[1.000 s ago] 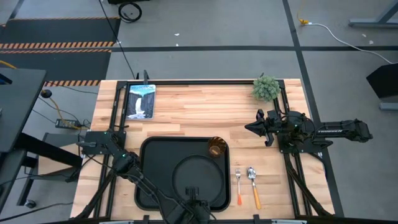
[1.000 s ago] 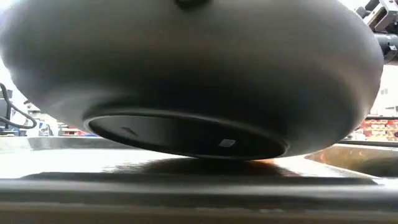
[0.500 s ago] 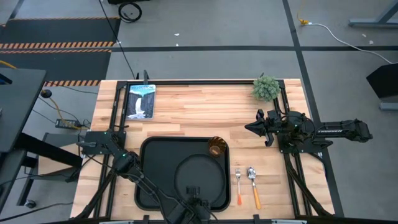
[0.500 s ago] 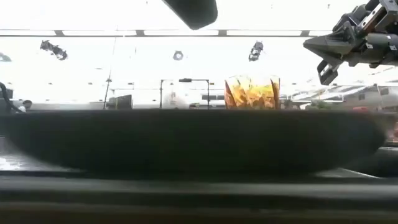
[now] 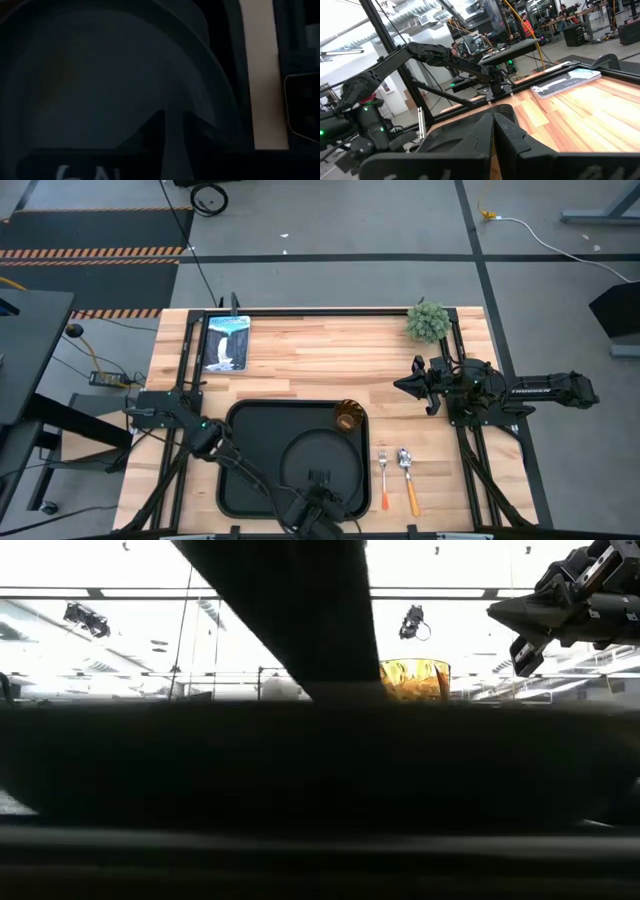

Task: Pick and place plate/cup/fork/spoon on tray
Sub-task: Put the black plate on the bottom of the orange cup on the black tray

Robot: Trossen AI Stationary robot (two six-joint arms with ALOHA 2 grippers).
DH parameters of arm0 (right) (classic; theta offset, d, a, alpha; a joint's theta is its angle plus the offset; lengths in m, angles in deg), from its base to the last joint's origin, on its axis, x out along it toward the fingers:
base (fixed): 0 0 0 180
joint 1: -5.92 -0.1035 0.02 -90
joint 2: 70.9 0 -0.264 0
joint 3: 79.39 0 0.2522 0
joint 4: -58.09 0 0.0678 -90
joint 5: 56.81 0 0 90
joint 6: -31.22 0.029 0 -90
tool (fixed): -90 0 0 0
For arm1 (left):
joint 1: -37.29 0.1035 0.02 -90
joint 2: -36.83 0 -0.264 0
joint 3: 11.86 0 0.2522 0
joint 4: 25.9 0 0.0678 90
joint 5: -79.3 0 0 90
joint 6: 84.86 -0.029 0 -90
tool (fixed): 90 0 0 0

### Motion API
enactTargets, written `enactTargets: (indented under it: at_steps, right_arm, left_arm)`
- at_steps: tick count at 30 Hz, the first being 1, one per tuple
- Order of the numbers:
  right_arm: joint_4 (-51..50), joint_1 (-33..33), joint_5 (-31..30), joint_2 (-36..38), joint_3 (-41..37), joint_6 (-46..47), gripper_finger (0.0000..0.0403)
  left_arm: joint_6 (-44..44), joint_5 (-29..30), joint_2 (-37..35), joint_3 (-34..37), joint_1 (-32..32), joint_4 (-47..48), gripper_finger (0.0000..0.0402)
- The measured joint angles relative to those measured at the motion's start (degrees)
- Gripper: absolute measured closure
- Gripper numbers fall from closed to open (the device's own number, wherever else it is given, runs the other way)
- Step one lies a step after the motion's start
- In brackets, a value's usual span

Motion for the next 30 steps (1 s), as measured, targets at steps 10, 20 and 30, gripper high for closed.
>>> enactTargets:
  at_steps: [10,20,30]
  right_arm:
    - [0.0,0.0,0.0,0.0,0.0,0.0,0.0383]
    - [0.0,0.0,0.0,0.0,0.0,0.0,0.0383]
    - [0.0,0.0,0.0,0.0,0.0,0.0,0.0383]
  left_arm:
    - [-3.7,-2.7,0.8,0.0,2.9,-8.1,0.0328]
    - [-5.5,-4.2,2.6,0.1,3.1,-12.6,0.0329]
    - [-7.1,-2.6,2.7,-0.2,3.2,-14.8,0.0329]
